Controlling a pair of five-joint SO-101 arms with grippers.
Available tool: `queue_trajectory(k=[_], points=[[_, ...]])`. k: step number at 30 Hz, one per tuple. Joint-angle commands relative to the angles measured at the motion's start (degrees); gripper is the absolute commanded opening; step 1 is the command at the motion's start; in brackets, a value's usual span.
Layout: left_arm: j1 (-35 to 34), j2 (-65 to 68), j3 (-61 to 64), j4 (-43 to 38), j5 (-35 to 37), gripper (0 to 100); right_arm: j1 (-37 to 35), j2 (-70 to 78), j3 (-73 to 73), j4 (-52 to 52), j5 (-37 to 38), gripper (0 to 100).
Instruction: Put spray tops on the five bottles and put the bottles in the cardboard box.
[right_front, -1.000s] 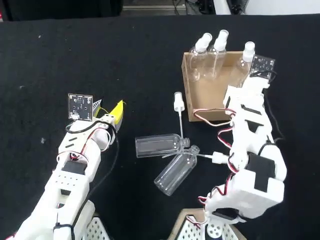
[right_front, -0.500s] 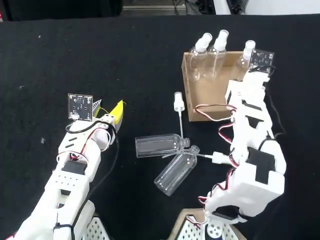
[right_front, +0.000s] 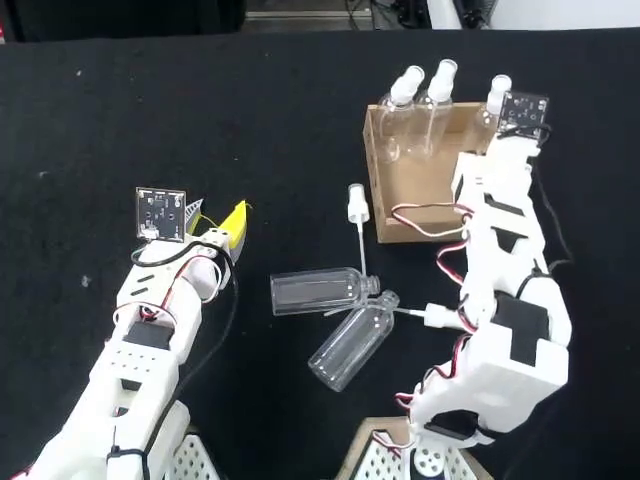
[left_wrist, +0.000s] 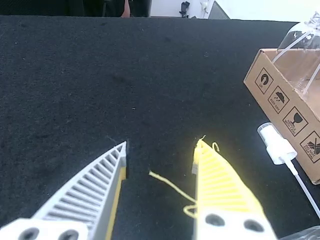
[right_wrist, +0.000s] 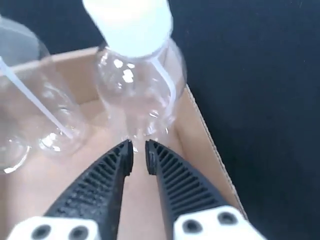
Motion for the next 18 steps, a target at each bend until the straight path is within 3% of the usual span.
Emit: queue_trajectory(k=[1, 10, 18], points=[[-0.57, -0.09, -1.8, -1.14, -0.26, 21, -1.23, -0.22, -4.0, -1.49, 0.44, 1.1], [-0.57, -0.09, -1.8, -1.14, -0.26, 21, -1.14, -1.36, -4.09, -0.7, 0.26, 1.1], [-0.57, -0.09, -1.8, -1.14, -0.26, 21, -0.79, -8.75, -4.26, 11.6, 0.44, 1.1]])
